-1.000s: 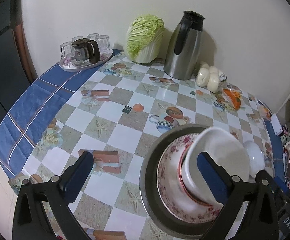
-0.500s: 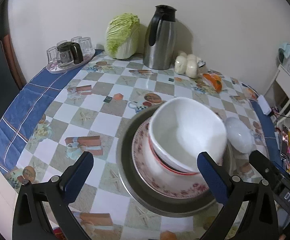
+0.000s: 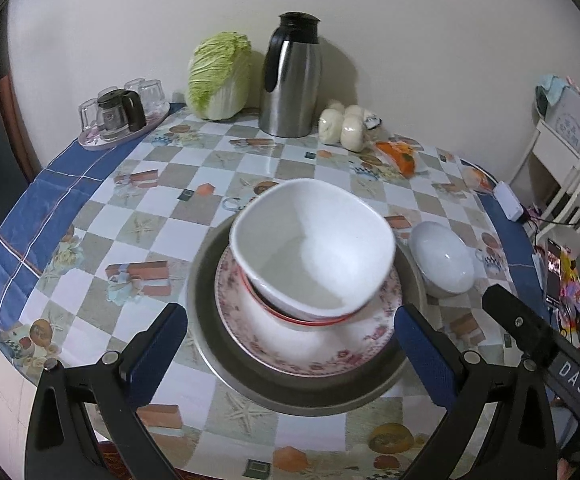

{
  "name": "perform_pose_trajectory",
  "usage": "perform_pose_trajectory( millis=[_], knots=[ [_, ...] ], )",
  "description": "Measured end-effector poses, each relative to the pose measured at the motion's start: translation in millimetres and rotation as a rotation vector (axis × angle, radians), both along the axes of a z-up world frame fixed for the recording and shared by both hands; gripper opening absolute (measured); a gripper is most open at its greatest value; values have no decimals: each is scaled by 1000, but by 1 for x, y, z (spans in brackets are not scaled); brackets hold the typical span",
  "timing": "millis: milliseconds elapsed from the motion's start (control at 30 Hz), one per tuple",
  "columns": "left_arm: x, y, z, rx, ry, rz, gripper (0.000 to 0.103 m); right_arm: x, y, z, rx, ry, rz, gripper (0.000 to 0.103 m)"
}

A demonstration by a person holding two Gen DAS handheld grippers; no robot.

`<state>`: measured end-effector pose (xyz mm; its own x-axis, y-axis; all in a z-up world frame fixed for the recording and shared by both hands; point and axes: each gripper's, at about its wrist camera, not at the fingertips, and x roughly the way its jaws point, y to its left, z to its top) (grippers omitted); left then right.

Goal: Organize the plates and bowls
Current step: 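Move the left gripper toward the white round bowl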

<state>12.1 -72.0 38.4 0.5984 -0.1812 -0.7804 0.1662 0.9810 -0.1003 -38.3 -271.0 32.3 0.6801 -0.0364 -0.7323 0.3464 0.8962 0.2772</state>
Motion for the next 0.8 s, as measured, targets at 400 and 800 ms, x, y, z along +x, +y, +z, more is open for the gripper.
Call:
perform_pose_trajectory(
  millis=[400,800],
  knots=[
    [-17,-50,-3,83,-25,-95,103,-17,-52,-11,54,5,-106,103],
    [-19,-102,-12,167,-45,-217,95,-21,-93,-30,118,23,-179,103]
  ],
)
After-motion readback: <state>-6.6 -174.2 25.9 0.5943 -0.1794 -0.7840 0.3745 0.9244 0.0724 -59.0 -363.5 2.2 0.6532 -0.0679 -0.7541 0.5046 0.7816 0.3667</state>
